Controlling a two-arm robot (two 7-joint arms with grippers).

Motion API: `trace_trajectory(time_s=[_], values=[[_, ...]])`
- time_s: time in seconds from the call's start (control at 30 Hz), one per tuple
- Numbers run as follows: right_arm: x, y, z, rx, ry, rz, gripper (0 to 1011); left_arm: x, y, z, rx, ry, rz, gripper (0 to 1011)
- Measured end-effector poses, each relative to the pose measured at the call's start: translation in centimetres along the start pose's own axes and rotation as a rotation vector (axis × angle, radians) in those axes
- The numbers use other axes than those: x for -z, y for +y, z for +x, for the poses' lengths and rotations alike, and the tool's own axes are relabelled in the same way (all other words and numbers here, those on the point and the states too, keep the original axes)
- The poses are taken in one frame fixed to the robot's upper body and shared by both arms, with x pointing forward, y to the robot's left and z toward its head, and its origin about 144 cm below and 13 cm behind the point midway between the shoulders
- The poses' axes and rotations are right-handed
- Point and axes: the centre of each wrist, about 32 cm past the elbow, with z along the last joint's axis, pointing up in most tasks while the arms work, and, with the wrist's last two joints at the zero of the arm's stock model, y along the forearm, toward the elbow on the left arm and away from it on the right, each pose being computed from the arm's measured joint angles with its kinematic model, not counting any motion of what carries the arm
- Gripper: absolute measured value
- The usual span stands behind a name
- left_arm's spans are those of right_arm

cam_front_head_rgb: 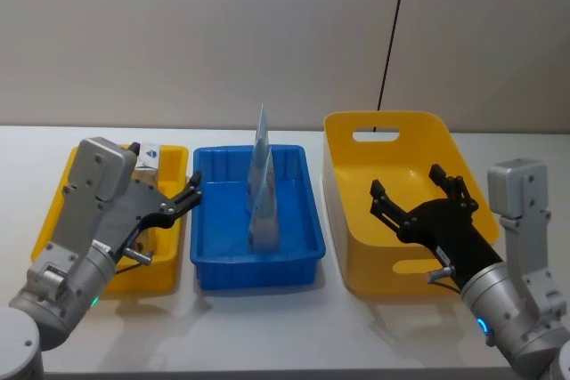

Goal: Bimanual collaborative sorting of washing and personal care products

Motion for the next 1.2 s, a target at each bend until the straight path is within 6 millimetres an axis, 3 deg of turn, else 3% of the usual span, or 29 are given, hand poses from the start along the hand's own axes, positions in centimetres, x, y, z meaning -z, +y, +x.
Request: trace_trajectory(time_s=[1.2], values=[[0.0, 0.0, 0.0, 0.0, 0.0, 0.0, 1002, 0.0, 0.0, 0.0, 0.0, 0.0, 0.0, 1001]])
